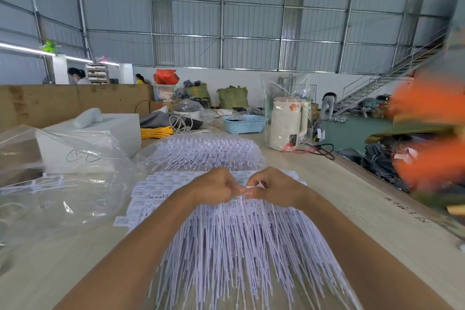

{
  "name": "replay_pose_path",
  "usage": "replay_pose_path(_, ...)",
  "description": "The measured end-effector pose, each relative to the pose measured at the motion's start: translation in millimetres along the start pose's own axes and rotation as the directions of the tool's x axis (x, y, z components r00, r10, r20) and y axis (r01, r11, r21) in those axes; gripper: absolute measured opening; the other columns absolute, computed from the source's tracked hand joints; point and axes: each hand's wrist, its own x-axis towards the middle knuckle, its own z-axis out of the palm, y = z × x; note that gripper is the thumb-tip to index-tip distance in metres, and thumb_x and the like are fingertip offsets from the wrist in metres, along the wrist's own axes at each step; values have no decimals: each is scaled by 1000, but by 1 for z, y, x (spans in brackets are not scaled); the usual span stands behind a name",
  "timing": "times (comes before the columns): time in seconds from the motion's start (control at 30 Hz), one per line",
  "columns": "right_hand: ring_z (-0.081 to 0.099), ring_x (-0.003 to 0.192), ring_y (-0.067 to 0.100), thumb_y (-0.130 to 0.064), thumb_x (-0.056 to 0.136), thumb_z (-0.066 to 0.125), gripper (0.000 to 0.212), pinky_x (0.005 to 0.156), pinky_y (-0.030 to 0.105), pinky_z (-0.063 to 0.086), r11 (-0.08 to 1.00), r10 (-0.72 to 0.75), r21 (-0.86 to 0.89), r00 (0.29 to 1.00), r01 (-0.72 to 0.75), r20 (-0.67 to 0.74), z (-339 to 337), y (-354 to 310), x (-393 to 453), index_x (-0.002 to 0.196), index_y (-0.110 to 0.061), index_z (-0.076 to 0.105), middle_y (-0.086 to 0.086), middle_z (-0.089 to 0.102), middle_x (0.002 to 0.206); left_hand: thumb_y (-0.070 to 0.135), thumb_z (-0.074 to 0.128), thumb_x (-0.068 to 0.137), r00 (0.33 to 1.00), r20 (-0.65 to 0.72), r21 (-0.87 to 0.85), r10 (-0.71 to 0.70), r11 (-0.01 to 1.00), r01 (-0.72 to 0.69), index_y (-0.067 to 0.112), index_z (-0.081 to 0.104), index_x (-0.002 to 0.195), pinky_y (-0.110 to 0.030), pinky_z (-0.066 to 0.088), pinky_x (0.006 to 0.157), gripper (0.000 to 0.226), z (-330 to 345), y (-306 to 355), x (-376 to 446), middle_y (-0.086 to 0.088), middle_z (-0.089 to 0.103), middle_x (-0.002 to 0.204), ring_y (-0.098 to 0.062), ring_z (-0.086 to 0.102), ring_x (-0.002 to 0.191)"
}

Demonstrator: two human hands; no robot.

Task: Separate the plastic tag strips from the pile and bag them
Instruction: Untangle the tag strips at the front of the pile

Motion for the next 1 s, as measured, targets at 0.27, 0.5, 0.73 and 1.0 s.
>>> replay_pose_path(0.27,58,66,18,5,74,67,13,54,31,45,919,-292,-359,894,164,-340,23,-6,-8,73,-8,70,-1,59,71,16,57,93,996,85,-200,18,980,-1,16,68,65,-21,23,48,31,-11,5,2,8,33,40,-8,26,41)
replay_pose_path(0.5,60,65,7,-7,91,57,17,63,22,53,924,107,357,807,134,-581,9,-2,-23,75,-4,60,0,62,70,17,53,95,997,81,-385,17,923,16,10,71,95,-22,29,52,20,-28,-5,-6,7,38,46,-8,33,45)
replay_pose_path(0.73,44,58,11,-11,77,75,32,51,21,43,719,300,690,931,-79,-207,0,1,-19,74,-16,43,3,46,68,3,59,89,988,145,-98,58,994,-44,17,59,112,-23,40,76,27,-22,22,-10,6,61,94,-12,54,89)
replay_pose_path(1.0,47,56,9,-7,66,84,25,47,17,36,867,153,494,980,-70,-130,4,-19,-8,83,-11,65,5,57,72,9,70,82,994,101,-4,27,1000,-27,15,33,121,-25,43,69,55,-18,25,-10,-7,66,102,-15,59,85)
